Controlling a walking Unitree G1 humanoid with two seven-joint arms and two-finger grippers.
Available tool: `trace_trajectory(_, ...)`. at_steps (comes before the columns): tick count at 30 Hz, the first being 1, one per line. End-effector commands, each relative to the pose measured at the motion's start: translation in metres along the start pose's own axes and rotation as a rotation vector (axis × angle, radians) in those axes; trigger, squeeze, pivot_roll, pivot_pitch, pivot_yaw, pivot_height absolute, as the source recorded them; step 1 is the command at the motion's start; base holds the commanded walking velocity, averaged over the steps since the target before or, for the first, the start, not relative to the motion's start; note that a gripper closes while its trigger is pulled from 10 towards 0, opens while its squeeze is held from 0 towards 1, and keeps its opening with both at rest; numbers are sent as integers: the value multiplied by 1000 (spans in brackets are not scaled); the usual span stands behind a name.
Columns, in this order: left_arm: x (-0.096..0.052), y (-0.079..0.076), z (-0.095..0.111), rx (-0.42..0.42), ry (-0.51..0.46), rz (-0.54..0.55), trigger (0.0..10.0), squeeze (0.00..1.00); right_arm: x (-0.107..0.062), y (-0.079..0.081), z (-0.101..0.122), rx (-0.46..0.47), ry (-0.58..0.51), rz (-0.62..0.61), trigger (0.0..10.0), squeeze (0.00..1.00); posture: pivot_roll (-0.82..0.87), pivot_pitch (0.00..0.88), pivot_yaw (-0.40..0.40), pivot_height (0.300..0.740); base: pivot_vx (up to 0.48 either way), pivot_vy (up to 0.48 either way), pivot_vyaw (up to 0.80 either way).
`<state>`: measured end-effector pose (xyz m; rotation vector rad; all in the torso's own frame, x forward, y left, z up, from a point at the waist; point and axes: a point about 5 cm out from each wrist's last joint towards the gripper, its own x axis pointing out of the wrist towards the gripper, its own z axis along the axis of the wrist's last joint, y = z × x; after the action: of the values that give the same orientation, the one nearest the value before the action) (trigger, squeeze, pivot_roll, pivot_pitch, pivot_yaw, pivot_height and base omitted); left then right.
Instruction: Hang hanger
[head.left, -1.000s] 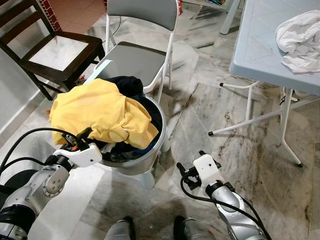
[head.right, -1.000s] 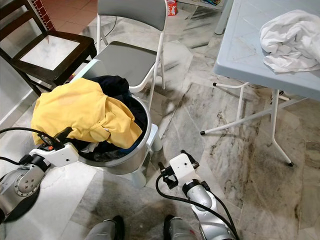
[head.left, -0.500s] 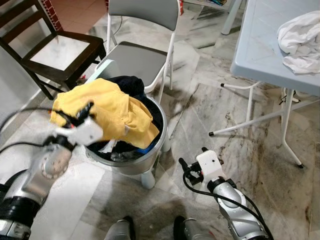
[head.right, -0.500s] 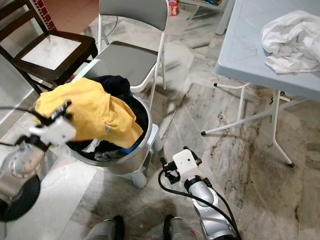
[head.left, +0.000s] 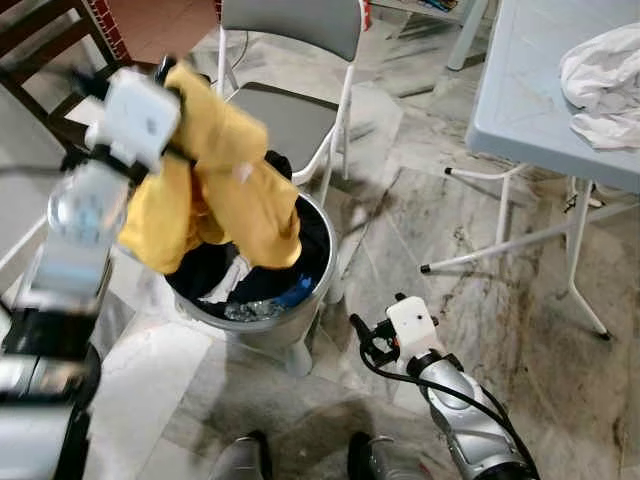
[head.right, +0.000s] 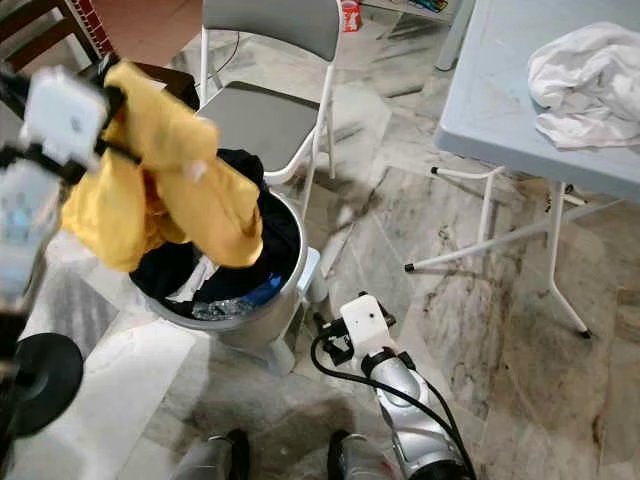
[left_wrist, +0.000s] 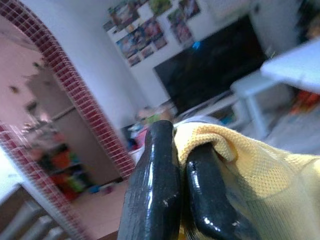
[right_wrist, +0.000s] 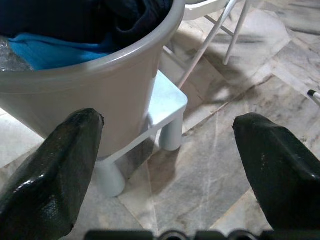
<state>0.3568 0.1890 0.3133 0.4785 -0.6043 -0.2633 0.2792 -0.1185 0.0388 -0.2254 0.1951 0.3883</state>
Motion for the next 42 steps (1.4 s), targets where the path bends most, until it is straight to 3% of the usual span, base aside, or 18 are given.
trace_trajectory(1, 12, 3, 11, -81, -51, -19, 0, 0, 0, 0, -4, 0, 19, -15, 10000, 0, 67, 194, 20, 740, 0, 0, 0)
trace_trajectory(6, 35, -5, 24, -219, -84, -75, 0, 0, 2, 0, -5, -3, 22, -29, 10000, 0, 55, 191, 38, 740, 0, 0, 0)
trace_trajectory(10, 59, -14, 45, -571, -155, -102, 0, 0, 2, 2, -6, 1, 25, -40, 10000, 0, 55, 189, 48, 740, 0, 0, 0)
trace_trajectory(11, 67, -15, 54, -697, -187, -120, 0, 0, 2, 3, -7, 5, 26, -43, 10000, 0, 50, 190, 53, 740, 0, 0, 0)
trace_trajectory(15, 78, -16, 72, -807, -245, -182, 0, 0, 3, 5, -7, 8, 27, -48, 10000, 0, 51, 188, 62, 740, 0, 0, 0)
trace_trajectory(19, 90, -6, 91, -922, -302, -200, 0, 0, 5, 8, -8, 12, 32, -50, 10000, 0, 61, 177, 68, 740, 0, 0, 0)
trace_trajectory(30, 116, 8, 151, -921, -475, -193, 0, 0, 19, 5, 0, -6, 22, -65, 10000, 0, 89, 132, 76, 740, 0, 0, 0)
trace_trajectory(34, 117, 23, 175, -931, -592, -136, 0, 0, 20, 4, 0, -13, 20, -72, 10000, 0, 87, 127, 77, 740, 0, 0, 0)
trace_trajectory(35, 116, 34, 189, -931, -655, -106, 0, 0, 20, 4, -1, -15, 21, -75, 10000, 0, 86, 127, 76, 740, 0, 0, 0)
trace_trajectory(37, 114, 43, 197, -905, -688, -86, 0, 0, 19, 4, -2, -16, 25, -75, 10000, 0, 82, 131, 74, 740, 0, 0, 0)
trace_trajectory(38, 110, 51, 193, -881, -694, -56, 0, 0, 18, 5, -4, -18, 30, -71, 10000, 0, 81, 137, 69, 740, 0, 0, 0)
trace_trajectory(41, 106, 54, 175, -841, -639, -11, 0, 0, 17, 7, -7, -17, 35, -62, 10000, 0, 80, 141, 66, 740, 0, 0, 0)
trace_trajectory(42, 102, 51, 152, -807, -572, 19, 0, 0, 16, 8, -9, -17, 38, -55, 10000, 0, 83, 148, 59, 740, 0, 0, 0)
